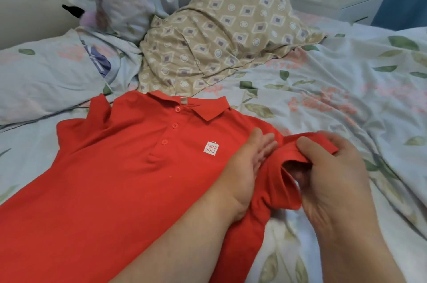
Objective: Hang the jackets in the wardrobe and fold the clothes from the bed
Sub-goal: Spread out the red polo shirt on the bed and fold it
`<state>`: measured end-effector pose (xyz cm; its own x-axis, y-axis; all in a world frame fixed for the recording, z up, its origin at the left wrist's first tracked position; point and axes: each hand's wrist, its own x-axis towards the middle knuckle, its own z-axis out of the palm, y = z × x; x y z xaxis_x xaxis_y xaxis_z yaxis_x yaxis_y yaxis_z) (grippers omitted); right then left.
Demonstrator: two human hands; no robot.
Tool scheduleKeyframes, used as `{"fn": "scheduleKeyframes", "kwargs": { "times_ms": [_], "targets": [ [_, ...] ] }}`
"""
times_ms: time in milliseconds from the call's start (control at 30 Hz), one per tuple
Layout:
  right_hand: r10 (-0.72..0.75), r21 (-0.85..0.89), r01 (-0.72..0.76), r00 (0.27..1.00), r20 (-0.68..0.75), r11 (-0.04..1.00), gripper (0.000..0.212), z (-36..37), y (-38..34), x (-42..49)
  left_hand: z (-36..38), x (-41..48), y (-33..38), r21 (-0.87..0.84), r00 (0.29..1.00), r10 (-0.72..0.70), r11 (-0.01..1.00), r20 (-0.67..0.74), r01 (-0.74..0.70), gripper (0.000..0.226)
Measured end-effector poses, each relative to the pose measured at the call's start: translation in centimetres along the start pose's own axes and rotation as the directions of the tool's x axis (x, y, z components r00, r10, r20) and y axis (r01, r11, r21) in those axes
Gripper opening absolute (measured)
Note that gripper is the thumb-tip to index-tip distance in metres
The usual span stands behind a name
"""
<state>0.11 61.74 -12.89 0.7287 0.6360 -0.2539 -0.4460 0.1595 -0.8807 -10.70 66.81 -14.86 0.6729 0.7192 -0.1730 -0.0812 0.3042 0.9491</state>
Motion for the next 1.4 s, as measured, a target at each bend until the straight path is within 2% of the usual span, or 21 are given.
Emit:
{"fn": "scheduleKeyframes", "kwargs": {
  "times_ms": [33,100,167,233,300,367,400,467,500,567,633,700,767,833,933,1033,1100,1167,1233,1300,1400],
  "targets": [
    [0.024,0.048,-0.026,0.999,0.047,0.999,0.032,0.5,0.2,-0.4,-0.2,-0.1,0.4,-0.197,0.998,-0.045,0.98,-0.032,0.038,0.082],
    [0.095,0.195,-0.126,0.983,0.159,0.973,0.034,1.2,0.6,-0.9,-0.7,-0.4,1.1,-0.384,0.988,-0.12,0.92,-0.095,0.075,0.088],
    [0.17,0.306,-0.258,0.943,0.286,0.916,0.033,1.5,0.6,-1.3,-1.8,-1.2,1.2,-0.487,0.983,-0.16,0.868,-0.09,0.097,0.081],
    [0.221,0.301,-0.334,0.908,0.355,0.893,0.027,1.5,0.8,-1.4,-2.7,-1.6,0.9,-0.502,0.968,-0.199,0.859,-0.151,0.098,0.068],
    [0.251,0.189,-0.318,0.917,0.309,0.929,0.021,1.5,1.1,-1.4,-3.2,-1.6,0.9,-0.488,0.944,-0.252,0.864,-0.213,0.121,0.053],
    [0.237,-0.111,-0.218,0.95,0.202,0.97,0.028,1.4,1.2,-1.3,-3.2,-1.2,0.9,-0.496,0.914,-0.317,0.854,-0.255,0.157,0.039],
    [0.221,-0.303,-0.158,0.958,0.185,0.94,0.032,1.3,1.4,-1.2,-3.0,-1.0,0.9,-0.485,0.897,-0.342,0.857,-0.28,0.175,0.03],
    [0.209,-0.679,0.053,0.931,0.298,0.733,0.031,1.0,1.9,-1.2,-2.8,-0.5,0.8,-0.415,0.856,-0.362,0.888,-0.37,0.196,0.008],
    [0.223,-0.793,0.208,0.892,0.394,0.573,0.022,0.8,2.1,-1.3,-2.8,-0.5,0.8,-0.35,0.839,-0.347,0.914,-0.42,0.203,0.015],
    [0.281,-0.857,0.383,0.829,0.483,0.345,0.009,1.0,2.3,-1.8,-3.5,-0.8,0.9,-0.232,0.828,-0.277,0.955,-0.487,0.184,0.028],
    [0.308,-0.876,0.438,0.82,0.482,0.203,0.029,1.1,2.5,-2.2,-4.2,-0.5,1.1,-0.083,0.821,-0.181,0.983,-0.541,0.161,0.031],
    [0.305,-0.874,0.477,0.822,0.481,0.094,0.043,1.2,2.6,-2.6,-5.5,-0.7,1.0,0.197,0.815,0.023,0.974,-0.579,0.112,0.035],
    [0.291,-0.857,0.513,0.814,0.503,0.045,0.047,1.3,2.8,-2.9,-7.6,-2.2,0.7,0.614,0.777,0.31,0.78,-0.548,0.122,0.032],
    [0.274,-0.851,0.525,0.815,0.511,0.026,0.046,1.6,2.9,-3.2,-10.8,-4.4,-0.1,0.879,0.762,0.507,0.447,-0.403,0.167,0.038],
    [0.269,-0.856,0.517,0.824,0.499,0.001,0.045,1.8,2.7,-3.3,-14.9,-8.0,-1.6,0.911,0.795,0.453,0.111,-0.402,0.398,0.053],
    [0.217,-0.838,0.533,0.837,0.502,-0.119,0.052,2.4,3.1,-3.8,-15.6,-8.7,-3.1,0.888,0.788,0.447,0.031,-0.423,0.459,0.061],
    [0.029,-0.82,0.54,0.838,0.545,-0.188,0.048,3.4,3.8,-4.6,-15.9,-8.4,-3.4,0.911,0.772,0.5,0.097,-0.393,0.401,0.059],
    [-0.194,-0.798,0.596,0.775,0.602,-0.095,0.041,4.6,4.9,-6.0,-16.6,-8.6,-3.2,0.854,0.681,0.532,0.428,-0.503,0.296,0.053],
    [-0.317,-0.728,0.685,0.7,0.64,0.043,0.032,6.6,6.5,-8.0,-17.2,-9.2,-2.9,0.646,0.535,0.493,0.751,-0.686,0.136,0.044],
    [-0.312,-0.642,0.762,0.632,0.709,0.084,0.028,9.9,8.5,-8.7,-17.5,-9.2,-2.3,0.523,0.433,0.46,0.852,-0.775,0.031,0.033],
    [-0.067,-0.589,0.793,0.603,0.795,0.157,0.038,16.5,11.6,-8.0,-17.9,-9.1,-2.1,0.426,0.326,0.414,0.904,-0.85,-0.036,0.026]
  ]
}}
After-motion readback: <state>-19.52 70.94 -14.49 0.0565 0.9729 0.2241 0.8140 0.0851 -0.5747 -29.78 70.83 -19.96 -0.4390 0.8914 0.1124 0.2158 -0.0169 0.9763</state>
